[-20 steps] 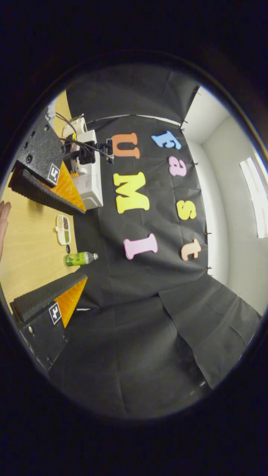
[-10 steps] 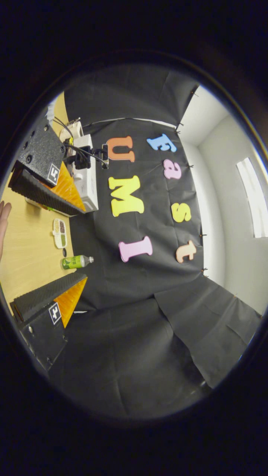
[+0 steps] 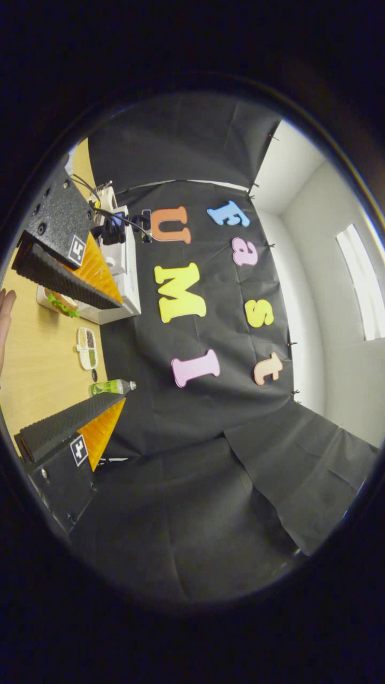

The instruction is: Open the microwave oven with the left hand, put the food in, and close the microwave oven.

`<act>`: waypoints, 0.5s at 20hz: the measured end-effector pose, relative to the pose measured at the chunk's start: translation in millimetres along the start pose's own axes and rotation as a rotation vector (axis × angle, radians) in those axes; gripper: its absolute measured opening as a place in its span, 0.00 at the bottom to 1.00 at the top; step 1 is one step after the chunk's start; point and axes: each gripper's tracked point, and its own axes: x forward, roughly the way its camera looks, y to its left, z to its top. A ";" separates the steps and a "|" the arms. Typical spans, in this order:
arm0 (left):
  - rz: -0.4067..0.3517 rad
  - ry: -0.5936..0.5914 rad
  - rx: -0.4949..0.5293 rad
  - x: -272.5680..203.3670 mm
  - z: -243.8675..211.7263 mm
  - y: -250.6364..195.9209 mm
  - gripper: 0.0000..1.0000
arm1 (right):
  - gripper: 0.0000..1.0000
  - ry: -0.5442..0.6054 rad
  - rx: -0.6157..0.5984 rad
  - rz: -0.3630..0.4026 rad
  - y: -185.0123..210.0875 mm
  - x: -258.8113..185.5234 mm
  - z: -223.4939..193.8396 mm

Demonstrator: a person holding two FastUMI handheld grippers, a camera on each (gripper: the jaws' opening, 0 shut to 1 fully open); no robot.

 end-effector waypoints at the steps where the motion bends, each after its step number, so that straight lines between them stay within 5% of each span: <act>1: -0.009 -0.005 -0.003 -10.3 0.5 0.8 0.04 | 0.99 0.006 -0.008 -0.001 1.3 0.1 -2.6; 6: -0.084 -0.026 0.030 -66.8 -8.3 15.1 0.04 | 0.99 0.040 -0.029 0.008 21.1 -4.8 -5.3; 7: -0.100 -0.028 0.032 -78.3 -10.0 19.2 0.04 | 0.89 0.047 -0.039 0.004 25.7 -7.9 -5.5; 10: -0.118 -0.038 0.048 -110.5 -14.6 35.8 0.04 | 0.89 0.061 -0.054 0.008 46.4 -22.7 -4.4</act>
